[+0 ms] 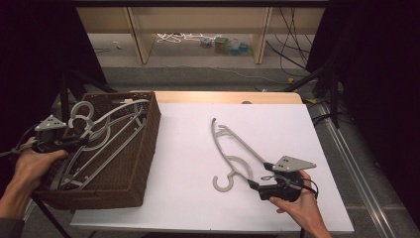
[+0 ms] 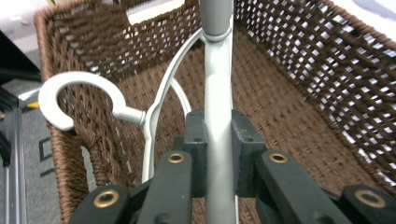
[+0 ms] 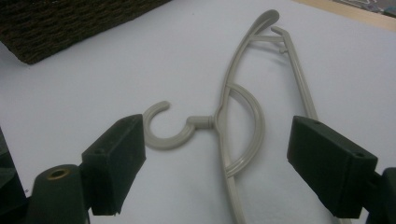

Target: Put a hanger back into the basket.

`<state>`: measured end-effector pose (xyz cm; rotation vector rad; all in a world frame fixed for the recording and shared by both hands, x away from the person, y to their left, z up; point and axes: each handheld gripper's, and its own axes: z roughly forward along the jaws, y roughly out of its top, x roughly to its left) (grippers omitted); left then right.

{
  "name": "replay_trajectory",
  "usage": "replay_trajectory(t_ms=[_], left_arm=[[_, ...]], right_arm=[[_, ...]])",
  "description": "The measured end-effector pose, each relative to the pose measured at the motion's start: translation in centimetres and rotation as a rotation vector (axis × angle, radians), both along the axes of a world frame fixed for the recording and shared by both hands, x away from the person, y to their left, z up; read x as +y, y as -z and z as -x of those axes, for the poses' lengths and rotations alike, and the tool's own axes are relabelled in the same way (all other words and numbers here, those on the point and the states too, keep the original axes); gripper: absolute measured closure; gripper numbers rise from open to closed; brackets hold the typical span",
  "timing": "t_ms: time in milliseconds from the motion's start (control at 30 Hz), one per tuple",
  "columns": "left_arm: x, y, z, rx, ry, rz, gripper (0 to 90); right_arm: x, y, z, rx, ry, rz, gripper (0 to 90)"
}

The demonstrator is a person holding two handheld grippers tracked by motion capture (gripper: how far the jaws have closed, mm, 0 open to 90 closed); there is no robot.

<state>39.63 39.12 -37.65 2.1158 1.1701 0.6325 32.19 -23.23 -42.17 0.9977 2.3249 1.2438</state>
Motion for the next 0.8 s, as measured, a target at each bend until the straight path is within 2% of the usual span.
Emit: replay_trajectory(t_ms=[67, 100, 133, 167, 200, 233, 333, 367, 400, 433, 567, 633, 667, 700, 800], left_arm=[[-0.3, 0.4, -0.4, 0.008, 0.015, -0.014, 79.3], [-0.6, 0.6, -0.4, 0.015, 0.002, -0.006, 79.3], [-0.7, 0.7, -0.6, 0.019, 0.017, -0.012, 79.3], [-0.9, 0.9, -0.6, 0.016, 0.016, 0.001, 79.3], [-0.9, 0.9, -0.8, 0.022, 0.044, -0.028, 79.3], [-1.1, 1.1, -0.9, 0.029, 0.034, -0.022, 79.3], [-1.3, 1.7, -1.3, 0.039, 0.047, -0.029, 79.2], [-1.5, 2.1, -1.4, 0.056, 0.026, -0.007, 79.2], [-1.6, 2.3, -1.5, 0.075, 0.026, -0.018, 79.2], [-1.9, 2.6, -1.4, 0.094, -0.018, 0.012, 79.2], [-1.8, 2.9, -1.8, 0.088, -0.012, -0.004, 79.1], [-1.7, 3.2, -1.8, 0.111, -0.032, 0.017, 79.1], [-1.6, 3.3, -1.9, 0.103, -0.037, 0.031, 79.0], [-1.4, 3.3, -2.0, 0.097, -0.014, 0.012, 79.0], [-1.6, 3.4, -1.9, 0.101, -0.034, 0.007, 78.0]], right_arm=[[0.0, 0.0, 0.0, 0.003, -0.004, 0.0, 20.3], [0.0, 0.0, 0.0, 0.002, -0.004, 0.0, 20.4], [0.0, 0.0, 0.1, 0.01, 0.003, 0.0, 20.3], [0.0, 0.0, 0.1, 0.006, 0.002, 0.0, 20.3], [0.0, 0.0, 0.0, 0.002, 0.001, -0.002, 20.3], [0.0, 0.0, 0.0, 0.003, 0.001, -0.002, 20.3], [-0.1, 0.0, 0.0, 0.006, 0.001, 0.001, 20.2], [0.0, 0.0, 0.0, 0.004, 0.0, -0.001, 20.2], [0.0, 0.0, 0.1, 0.002, -0.007, -0.002, 20.2], [0.0, 0.0, 0.1, 0.002, -0.007, -0.002, 20.2], [0.0, -0.1, 0.1, 0.003, -0.003, 0.004, 20.1], [0.0, 0.0, 0.1, 0.003, -0.004, 0.002, 20.1], [0.1, 0.0, 0.1, 0.004, -0.004, 0.002, 20.1], [0.1, 0.0, 0.1, 0.009, -0.003, 0.001, 19.9], [0.1, 0.0, 0.1, 0.007, -0.006, 0.007, 19.9]])
